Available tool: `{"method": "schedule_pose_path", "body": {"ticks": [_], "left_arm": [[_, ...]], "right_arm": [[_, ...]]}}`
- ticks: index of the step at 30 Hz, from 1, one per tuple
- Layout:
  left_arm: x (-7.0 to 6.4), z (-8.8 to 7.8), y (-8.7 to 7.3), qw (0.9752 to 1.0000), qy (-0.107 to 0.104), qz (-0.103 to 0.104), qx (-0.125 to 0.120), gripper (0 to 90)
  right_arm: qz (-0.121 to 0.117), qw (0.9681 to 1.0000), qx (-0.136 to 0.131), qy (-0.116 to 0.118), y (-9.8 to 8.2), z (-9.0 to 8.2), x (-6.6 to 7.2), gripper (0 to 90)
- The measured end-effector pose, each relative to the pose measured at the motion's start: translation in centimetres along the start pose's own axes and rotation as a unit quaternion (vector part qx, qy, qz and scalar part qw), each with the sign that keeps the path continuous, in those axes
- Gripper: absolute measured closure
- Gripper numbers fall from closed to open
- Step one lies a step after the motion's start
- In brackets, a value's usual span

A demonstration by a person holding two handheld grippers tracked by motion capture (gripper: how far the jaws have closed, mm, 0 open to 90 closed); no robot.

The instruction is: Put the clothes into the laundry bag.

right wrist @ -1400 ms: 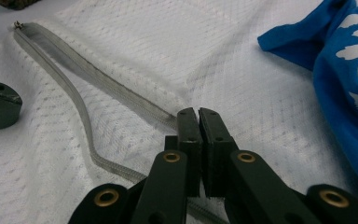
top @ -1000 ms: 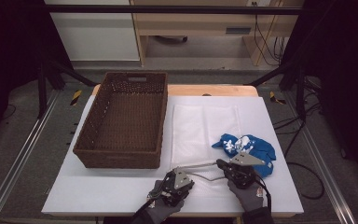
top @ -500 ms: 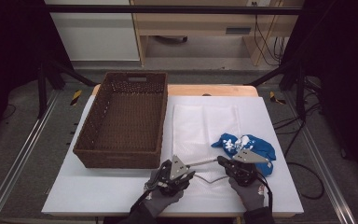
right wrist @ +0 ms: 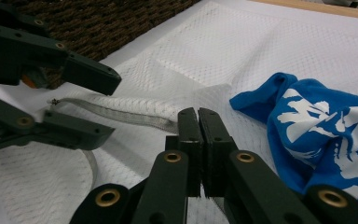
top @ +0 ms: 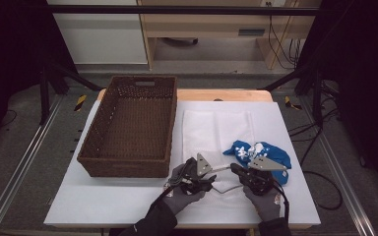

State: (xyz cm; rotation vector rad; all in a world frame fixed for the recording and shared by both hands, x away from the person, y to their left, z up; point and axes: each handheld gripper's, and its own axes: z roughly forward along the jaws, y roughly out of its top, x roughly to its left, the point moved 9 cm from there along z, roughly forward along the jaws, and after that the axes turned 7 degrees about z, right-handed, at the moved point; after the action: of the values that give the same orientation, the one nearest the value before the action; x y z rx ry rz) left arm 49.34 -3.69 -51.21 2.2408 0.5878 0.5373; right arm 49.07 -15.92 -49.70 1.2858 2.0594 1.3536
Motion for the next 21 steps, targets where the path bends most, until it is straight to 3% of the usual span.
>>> {"method": "schedule_pose_path", "body": {"ticks": [2,5,9,12,17,20,21], "left_arm": [[0.1,0.2,-0.1,1.0,0.004,0.0,0.003,49.9],[0.2,0.8,-0.3,0.9998,0.009,0.004,0.016,66.0],[0.2,0.7,-0.2,0.9999,0.002,-0.003,0.01,84.5],[0.3,0.4,-0.1,1.0,-0.005,-0.006,0.003,86.7],[0.7,-0.3,0.2,0.9999,-0.005,-0.013,-0.01,87.0],[0.8,-0.4,0.2,0.9998,-0.004,-0.015,-0.012,87.0],[0.8,-0.5,0.4,0.9996,-0.005,-0.021,-0.017,86.9]], "right_arm": [[0.0,1.0,0.001,0.001,0.0,0.0,0.0,88.8],[-0.002,1.0,0.005,0.002,-0.1,0.1,0.1,88.8],[-0.003,1.0,0.006,0.002,-0.2,0.1,0.2,88.6],[-0.004,1.0,0.008,0.0,-0.4,0.2,0.3,87.3],[-0.004,1.0,-0.003,0.008,-0.4,-0.6,0.7,75.3],[-0.007,0.9999,-0.001,0.013,-0.8,-1.1,1.0,76.2],[-0.007,0.9997,0.008,0.02,-1.6,-1.5,1.3,81.1]]}}
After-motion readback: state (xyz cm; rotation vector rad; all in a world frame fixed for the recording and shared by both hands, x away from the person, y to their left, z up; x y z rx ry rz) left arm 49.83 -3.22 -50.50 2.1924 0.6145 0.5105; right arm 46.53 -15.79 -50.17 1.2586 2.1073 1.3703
